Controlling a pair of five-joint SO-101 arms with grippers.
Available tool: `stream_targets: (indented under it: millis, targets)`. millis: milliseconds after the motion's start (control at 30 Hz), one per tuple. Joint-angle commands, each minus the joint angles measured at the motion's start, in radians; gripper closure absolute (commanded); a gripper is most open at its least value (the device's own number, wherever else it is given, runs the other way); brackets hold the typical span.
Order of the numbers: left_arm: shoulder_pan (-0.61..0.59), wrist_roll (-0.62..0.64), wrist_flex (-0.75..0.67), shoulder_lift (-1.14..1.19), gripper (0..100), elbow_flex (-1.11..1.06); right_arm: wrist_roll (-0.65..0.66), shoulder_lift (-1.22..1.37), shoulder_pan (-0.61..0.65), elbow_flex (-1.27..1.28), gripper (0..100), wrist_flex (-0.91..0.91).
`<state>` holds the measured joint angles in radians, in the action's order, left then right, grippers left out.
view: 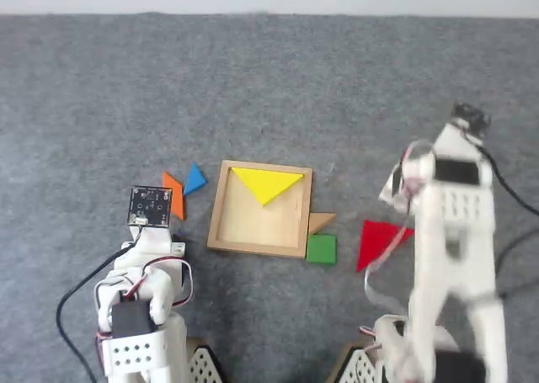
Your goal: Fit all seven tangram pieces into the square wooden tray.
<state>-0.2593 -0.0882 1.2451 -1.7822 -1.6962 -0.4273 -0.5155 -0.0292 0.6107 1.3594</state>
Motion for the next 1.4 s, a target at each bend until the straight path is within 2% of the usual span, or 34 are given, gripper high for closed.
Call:
stream_targets:
  millis: [0,100,167,267,467,567,667,833,933,1133,1367]
  targets:
    - [0.002,-0.005,0.003,-0.014,91,0.013,-0.011,-0.344,0.07,0.256,57.5,-0.17]
    - [0.003,-0.003,0.003,-0.014,91,0.013,-0.011,-0.398,0.202,0.434,57.5,-0.314]
    - [0.003,-0.002,0.003,-0.014,91,0.013,-0.066,-0.398,0.265,0.523,57.5,-0.407]
    - [0.003,-0.002,0.002,-0.014,91,0.013,-0.161,-0.398,0.275,0.582,57.5,-0.533]
    - [-0.005,-0.006,0.003,-0.014,91,0.013,-0.247,-0.364,0.274,0.559,57.5,-0.535]
    - [-0.005,-0.006,0.003,-0.014,91,0.013,-0.27,-0.251,0.231,0.519,57.5,-0.542]
    - [-0.005,-0.006,0.003,-0.014,91,0.012,-0.374,-0.085,0.173,0.433,57.6,-0.533]
    - [-0.005,-0.006,0.003,-0.014,91,0.012,-0.502,0.145,0.173,0.298,66.6,-0.533]
    - [-0.005,-0.006,0.003,-0.014,91,0.012,-0.509,0.202,0.183,0.255,70.3,-0.516]
    - [-0.005,-0.006,0.003,-0.014,91,0.012,-0.516,0.219,0.194,0.253,66.1,-0.521]
    - [-0.005,-0.006,0.003,-0.014,91,0.012,-0.509,0.219,0.199,0.253,66.0,-0.521]
